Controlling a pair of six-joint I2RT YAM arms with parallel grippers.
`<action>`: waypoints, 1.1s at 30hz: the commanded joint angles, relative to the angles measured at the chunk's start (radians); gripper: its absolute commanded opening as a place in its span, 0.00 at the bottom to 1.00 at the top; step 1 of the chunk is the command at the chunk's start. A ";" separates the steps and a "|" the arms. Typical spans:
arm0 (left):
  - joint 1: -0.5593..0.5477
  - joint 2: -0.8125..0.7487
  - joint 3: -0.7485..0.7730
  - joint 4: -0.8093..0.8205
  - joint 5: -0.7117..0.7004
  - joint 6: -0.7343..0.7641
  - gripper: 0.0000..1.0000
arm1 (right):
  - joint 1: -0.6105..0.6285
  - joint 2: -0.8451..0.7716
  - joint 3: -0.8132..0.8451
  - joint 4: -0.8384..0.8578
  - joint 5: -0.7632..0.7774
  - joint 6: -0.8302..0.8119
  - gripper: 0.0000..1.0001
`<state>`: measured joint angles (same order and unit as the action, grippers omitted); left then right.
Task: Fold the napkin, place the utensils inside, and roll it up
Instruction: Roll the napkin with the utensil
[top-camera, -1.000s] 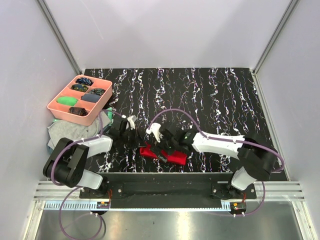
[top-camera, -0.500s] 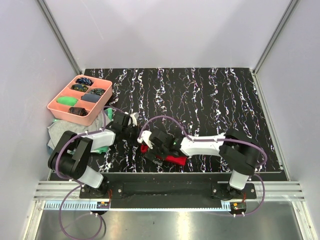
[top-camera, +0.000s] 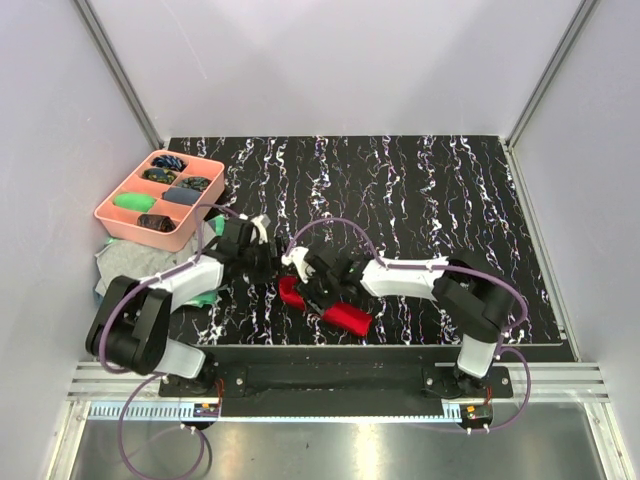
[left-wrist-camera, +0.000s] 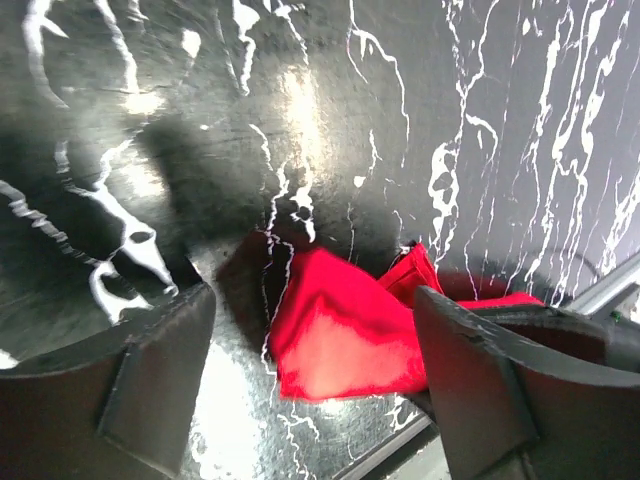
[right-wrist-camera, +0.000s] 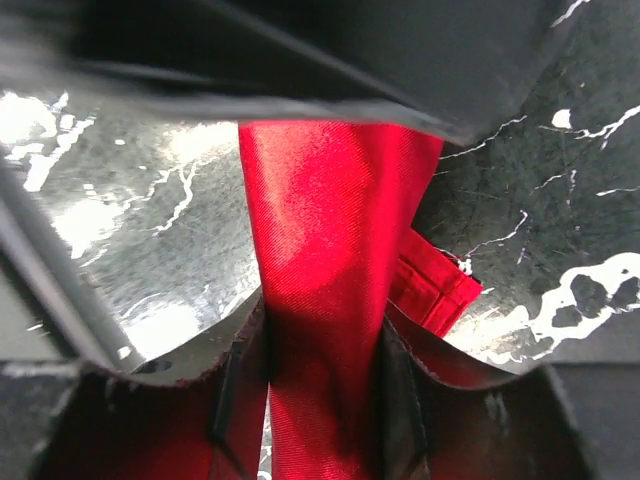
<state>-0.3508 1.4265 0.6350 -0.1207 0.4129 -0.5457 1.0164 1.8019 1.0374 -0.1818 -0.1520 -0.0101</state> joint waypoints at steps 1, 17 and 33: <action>0.006 -0.104 -0.006 -0.011 -0.097 0.018 0.84 | -0.085 0.062 -0.040 -0.091 -0.260 0.088 0.45; 0.006 -0.206 -0.250 0.337 0.055 -0.085 0.67 | -0.237 0.175 0.001 -0.065 -0.587 0.114 0.45; -0.036 -0.092 -0.267 0.443 0.115 -0.134 0.37 | -0.251 0.064 -0.008 -0.076 -0.426 0.136 0.87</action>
<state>-0.3817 1.3277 0.3695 0.2642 0.5056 -0.6754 0.7746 1.9011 1.0595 -0.1810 -0.7937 0.1650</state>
